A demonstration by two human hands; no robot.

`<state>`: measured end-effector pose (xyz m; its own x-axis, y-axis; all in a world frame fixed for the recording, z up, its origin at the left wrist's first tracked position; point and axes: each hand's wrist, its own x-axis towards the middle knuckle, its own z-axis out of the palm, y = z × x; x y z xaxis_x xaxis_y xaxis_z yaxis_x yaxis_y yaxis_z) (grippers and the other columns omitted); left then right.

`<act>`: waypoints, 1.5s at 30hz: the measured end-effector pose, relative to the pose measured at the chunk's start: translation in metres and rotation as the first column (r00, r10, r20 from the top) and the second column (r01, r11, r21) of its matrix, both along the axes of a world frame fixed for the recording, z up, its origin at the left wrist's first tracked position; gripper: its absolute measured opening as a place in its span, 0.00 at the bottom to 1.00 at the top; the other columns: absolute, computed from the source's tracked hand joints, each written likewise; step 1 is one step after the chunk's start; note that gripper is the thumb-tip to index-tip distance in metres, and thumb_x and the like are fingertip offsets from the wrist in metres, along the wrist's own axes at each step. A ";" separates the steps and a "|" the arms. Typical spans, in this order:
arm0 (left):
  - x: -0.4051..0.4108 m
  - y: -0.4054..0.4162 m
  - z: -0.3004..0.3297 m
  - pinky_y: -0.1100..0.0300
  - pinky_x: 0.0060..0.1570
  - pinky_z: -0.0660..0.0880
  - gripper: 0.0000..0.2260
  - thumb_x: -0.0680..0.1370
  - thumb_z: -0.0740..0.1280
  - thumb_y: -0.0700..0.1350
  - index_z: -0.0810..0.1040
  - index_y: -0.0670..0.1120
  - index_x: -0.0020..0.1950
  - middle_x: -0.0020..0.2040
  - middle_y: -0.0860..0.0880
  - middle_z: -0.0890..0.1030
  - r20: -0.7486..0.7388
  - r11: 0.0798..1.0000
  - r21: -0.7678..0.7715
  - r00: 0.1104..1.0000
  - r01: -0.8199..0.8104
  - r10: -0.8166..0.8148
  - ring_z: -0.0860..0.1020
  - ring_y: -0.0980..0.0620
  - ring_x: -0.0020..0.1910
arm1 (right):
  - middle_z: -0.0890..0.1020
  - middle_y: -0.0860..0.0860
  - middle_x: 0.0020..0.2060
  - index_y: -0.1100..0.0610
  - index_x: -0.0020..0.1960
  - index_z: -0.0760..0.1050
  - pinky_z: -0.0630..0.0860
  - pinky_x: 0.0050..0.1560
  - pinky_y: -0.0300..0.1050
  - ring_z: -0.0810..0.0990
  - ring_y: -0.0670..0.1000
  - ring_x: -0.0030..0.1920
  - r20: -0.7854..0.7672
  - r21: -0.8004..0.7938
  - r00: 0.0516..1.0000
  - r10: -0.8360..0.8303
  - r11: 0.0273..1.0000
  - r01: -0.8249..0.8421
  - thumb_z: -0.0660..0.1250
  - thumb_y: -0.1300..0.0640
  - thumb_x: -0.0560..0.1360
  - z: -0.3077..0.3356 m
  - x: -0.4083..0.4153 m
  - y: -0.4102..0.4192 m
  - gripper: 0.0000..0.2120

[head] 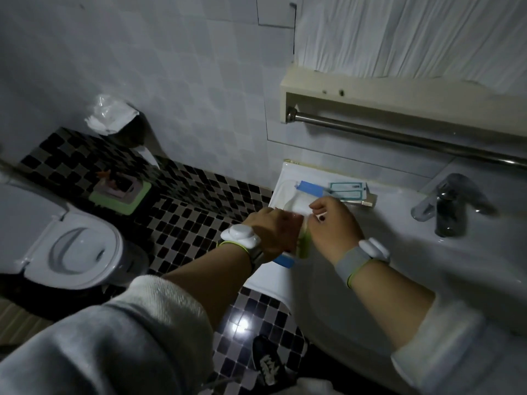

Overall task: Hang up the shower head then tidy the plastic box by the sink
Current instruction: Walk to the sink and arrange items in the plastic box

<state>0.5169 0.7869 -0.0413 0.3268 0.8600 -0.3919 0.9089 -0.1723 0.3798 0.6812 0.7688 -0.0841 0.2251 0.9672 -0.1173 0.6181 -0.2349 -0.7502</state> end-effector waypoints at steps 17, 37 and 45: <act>0.038 0.028 -0.049 0.46 0.69 0.66 0.27 0.76 0.57 0.67 0.68 0.57 0.72 0.70 0.52 0.73 -0.103 1.000 -0.023 0.995 -0.020 0.018 0.70 0.45 0.69 | 0.83 0.51 0.56 0.44 0.53 0.79 0.76 0.60 0.52 0.79 0.60 0.58 0.132 -0.114 0.965 -0.229 0.963 0.244 0.61 0.47 0.73 -0.063 0.080 0.087 0.12; 0.036 0.031 -0.067 0.43 0.69 0.65 0.20 0.80 0.56 0.59 0.68 0.62 0.71 0.72 0.54 0.69 -0.145 0.998 -0.018 0.988 0.052 -0.054 0.67 0.47 0.72 | 0.63 0.47 0.73 0.39 0.71 0.68 0.59 0.74 0.54 0.57 0.57 0.73 0.448 -0.345 0.857 0.253 0.934 -0.095 0.61 0.47 0.77 -0.111 0.124 0.108 0.22; 0.036 0.035 -0.067 0.42 0.69 0.65 0.20 0.80 0.58 0.60 0.67 0.61 0.72 0.73 0.54 0.68 -0.157 0.997 -0.052 0.985 0.065 -0.073 0.67 0.46 0.72 | 0.75 0.52 0.63 0.48 0.61 0.76 0.65 0.67 0.51 0.67 0.60 0.66 0.409 -0.236 0.881 0.238 0.960 -0.149 0.71 0.47 0.73 -0.113 0.128 0.105 0.17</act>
<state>0.5530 0.8217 -0.1083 0.3153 0.8174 -0.4821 0.9447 -0.2222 0.2411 0.8092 0.8735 -0.1968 0.1068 0.9650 -0.2397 0.9165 -0.1890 -0.3527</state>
